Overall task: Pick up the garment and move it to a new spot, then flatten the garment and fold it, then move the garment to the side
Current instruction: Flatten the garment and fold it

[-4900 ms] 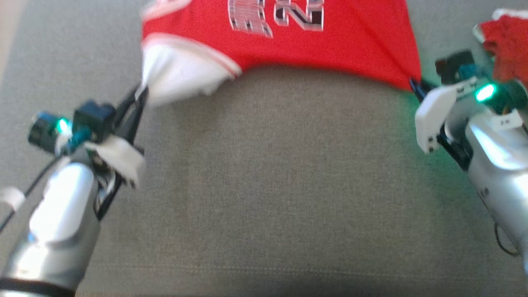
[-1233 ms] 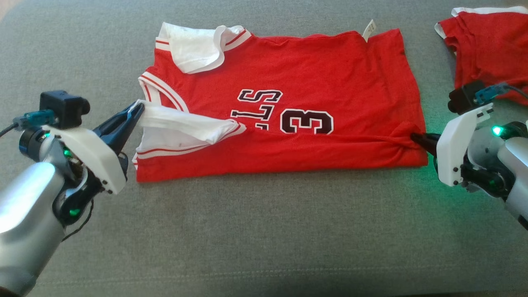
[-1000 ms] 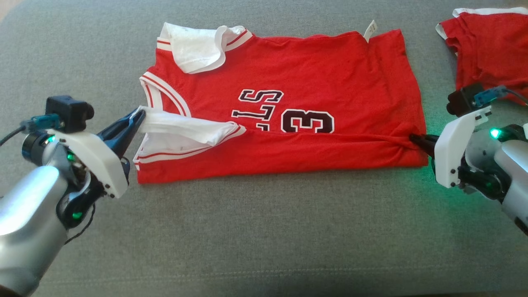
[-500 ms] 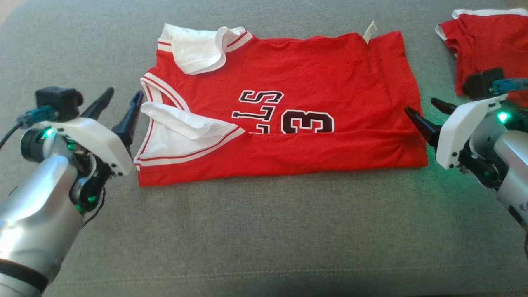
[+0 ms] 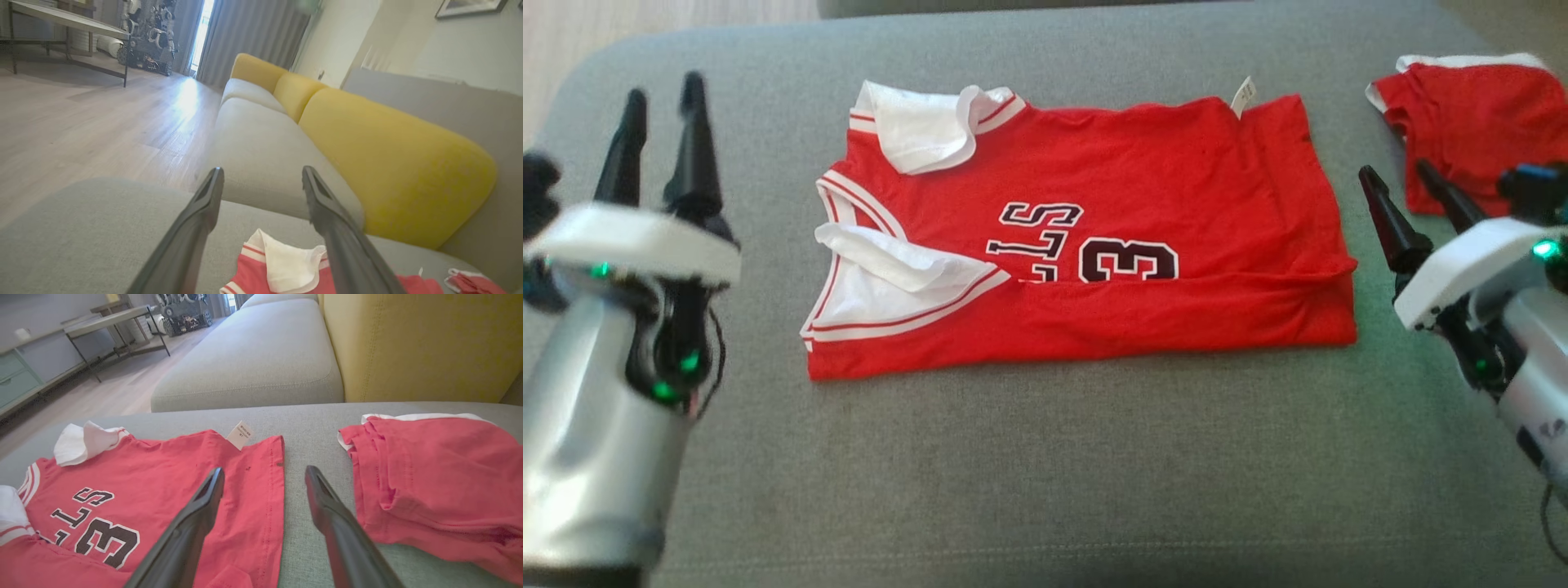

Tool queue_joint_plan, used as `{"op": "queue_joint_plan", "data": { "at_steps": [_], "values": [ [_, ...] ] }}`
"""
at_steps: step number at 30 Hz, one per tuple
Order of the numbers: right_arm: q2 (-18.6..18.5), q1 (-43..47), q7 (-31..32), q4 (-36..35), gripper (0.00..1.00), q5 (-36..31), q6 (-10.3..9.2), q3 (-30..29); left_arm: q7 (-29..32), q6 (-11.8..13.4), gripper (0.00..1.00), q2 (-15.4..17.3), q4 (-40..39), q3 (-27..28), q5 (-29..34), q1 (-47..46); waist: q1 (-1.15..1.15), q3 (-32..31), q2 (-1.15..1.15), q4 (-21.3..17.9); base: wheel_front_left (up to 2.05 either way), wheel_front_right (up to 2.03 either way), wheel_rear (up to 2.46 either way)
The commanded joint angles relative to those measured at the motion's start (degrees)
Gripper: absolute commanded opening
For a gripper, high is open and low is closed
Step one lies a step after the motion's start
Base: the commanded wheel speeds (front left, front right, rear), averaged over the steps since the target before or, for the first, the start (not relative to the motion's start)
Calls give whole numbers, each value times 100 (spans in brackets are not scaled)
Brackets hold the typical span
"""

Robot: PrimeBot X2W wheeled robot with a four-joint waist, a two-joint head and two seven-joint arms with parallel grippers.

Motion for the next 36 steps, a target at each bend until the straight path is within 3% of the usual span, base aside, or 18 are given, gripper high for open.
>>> {"op": "queue_joint_plan", "data": {
  "at_steps": [1,6,11,13,14,19,26,36],
  "values": [
    [-53,128,-144,-114,100,-45,12,-99,-39,-9,100,101,-295,440,117,84,0,-73,0,3,0,0,0],
    [-63,463,-310,-402,100,-403,12,-746,-40,-170,100,-484,-1179,1419,666,876,0,-194,0,39,0,0,0],
    [128,1099,-316,-1193,100,-1584,12,-2266,-41,-332,100,-979,-1807,1826,1484,1570,0,-218,0,49,0,0,0],
    [339,1538,-316,-1583,100,-2096,12,-2969,-41,-418,100,-1225,-1946,1838,1779,1829,0,-241,0,72,0,0,0],
    [566,2010,-317,-1989,100,-2752,12,-3584,-41,-539,100,-1476,-1996,1847,1930,2062,0,-261,0,96,0,0,0],
    [1401,3067,-317,-2875,100,-3940,12,-4607,-41,-685,100,-1772,-1848,1919,2343,2487,0,-323,0,87,0,0,0],
    [2139,3625,-318,-3416,100,-4581,12,-5034,-41,-669,100,-1860,-1485,1861,2827,2608,0,-201,0,-37,0,0,0],
    [2295,3532,-318,-3556,100,-4745,12,-4954,-41,-301,100,-1858,-195,1761,3200,2048,0,7,0,-271,0,0,0]
  ]
}}
